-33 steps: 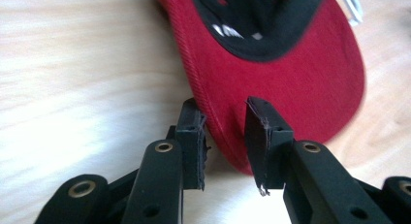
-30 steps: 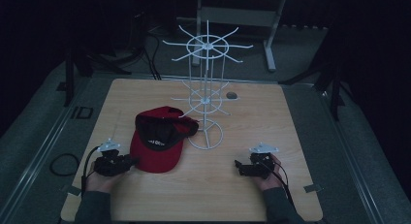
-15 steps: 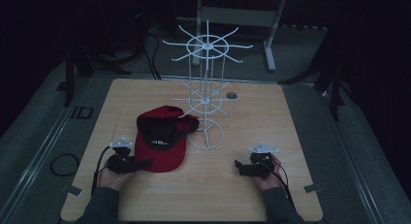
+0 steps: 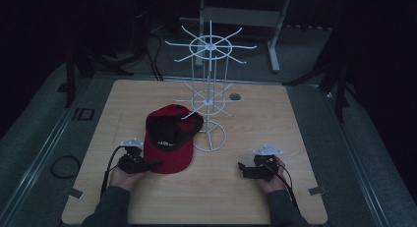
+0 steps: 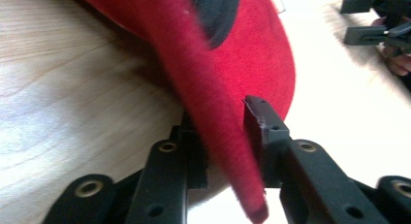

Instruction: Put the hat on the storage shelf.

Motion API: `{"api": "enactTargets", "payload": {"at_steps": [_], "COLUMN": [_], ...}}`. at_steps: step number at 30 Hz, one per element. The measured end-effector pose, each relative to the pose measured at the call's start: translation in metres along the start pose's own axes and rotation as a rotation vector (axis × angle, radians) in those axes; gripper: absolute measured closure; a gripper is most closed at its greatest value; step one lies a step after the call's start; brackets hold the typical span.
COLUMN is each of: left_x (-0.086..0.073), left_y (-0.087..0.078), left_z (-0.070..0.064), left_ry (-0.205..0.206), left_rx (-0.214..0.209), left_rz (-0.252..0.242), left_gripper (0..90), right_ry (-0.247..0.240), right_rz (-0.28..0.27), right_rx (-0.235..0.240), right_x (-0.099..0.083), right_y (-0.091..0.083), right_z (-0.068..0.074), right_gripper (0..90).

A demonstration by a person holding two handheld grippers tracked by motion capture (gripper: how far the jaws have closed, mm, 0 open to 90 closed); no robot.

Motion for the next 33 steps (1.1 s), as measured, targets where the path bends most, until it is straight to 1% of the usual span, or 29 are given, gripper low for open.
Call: {"api": "enactTargets", "payload": {"at_steps": [4,5,10,12,13,15,16,17,18,19,20,21,27,28,33], "left_x": [-0.002,-0.003,-0.005,-0.005,-0.005,-0.005,-0.004,-0.003,-0.003,-0.003,-0.002,-0.001,-0.001,-0.001,0.0], "left_y": [0.0,-0.001,-0.003,-0.005,-0.005,-0.007,-0.009,-0.013,-0.013,-0.015,-0.018,-0.019,-0.025,-0.027,-0.029], "left_z": [-0.006,-0.008,-0.011,-0.013,-0.013,-0.013,-0.012,-0.011,-0.011,-0.011,-0.012,-0.012,-0.007,-0.006,-0.004], "left_ry": [0.002,0.008,0.012,0.0,0.0,-0.015,-0.027,-0.032,-0.032,-0.033,-0.018,-0.011,-0.029,-0.031,-0.037], "left_rx": [0.002,-0.001,0.007,-0.001,-0.001,-0.011,-0.018,-0.014,-0.014,-0.009,0.012,0.025,0.06,0.071,0.083], "left_rz": [0.007,0.017,0.022,0.015,0.015,0.005,-0.007,-0.032,-0.032,-0.043,-0.052,-0.052,-0.086,-0.091,-0.1], "left_gripper": [73.9,74.1,75.3,77.0,77.9,79.0,80.4,83.6,84.7,85.4,85.5,85.5,85.6,85.6,85.6], "right_ry": [0.0,0.0,0.0,0.0,0.0,0.0,0.0,-0.001,-0.001,-0.002,-0.002,-0.002,0.0,0.0,0.0], "right_rz": [0.0,0.0,0.0,0.0,0.0,0.0,0.0,0.0,0.0,-0.001,-0.001,-0.001,0.0,0.0,0.0], "right_rx": [0.0,0.0,0.0,0.0,0.0,0.0,0.0,0.0,0.0,0.0,0.0,0.0,0.0,0.0,0.0], "right_x": [0.0,0.0,0.0,0.0,0.0,0.0,0.0,0.0,0.0,0.0,0.0,0.0,0.0,0.0,0.0], "right_y": [0.0,0.0,0.0,0.0,0.0,0.0,0.0,0.0,0.0,0.0,0.0,0.0,0.0,0.0,0.0], "right_z": [0.0,0.0,0.0,0.0,0.0,0.0,0.0,0.0,0.0,0.0,0.0,0.0,0.0,0.0,0.0], "right_gripper": [13.7,13.7,13.7,13.7,13.7,13.7,13.7,13.7,13.7,13.7,13.7,13.7,13.7,13.7,13.7]}}
Point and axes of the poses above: each handheld gripper's, and its own axes: y roughly forward along the jaws, x roughly out of its top, z roughly to its left, the point moved 4 cm from there along y, roughly forward along the jaws, and after that the axes turned 2 degrees about -x, right-handed, at the moved point
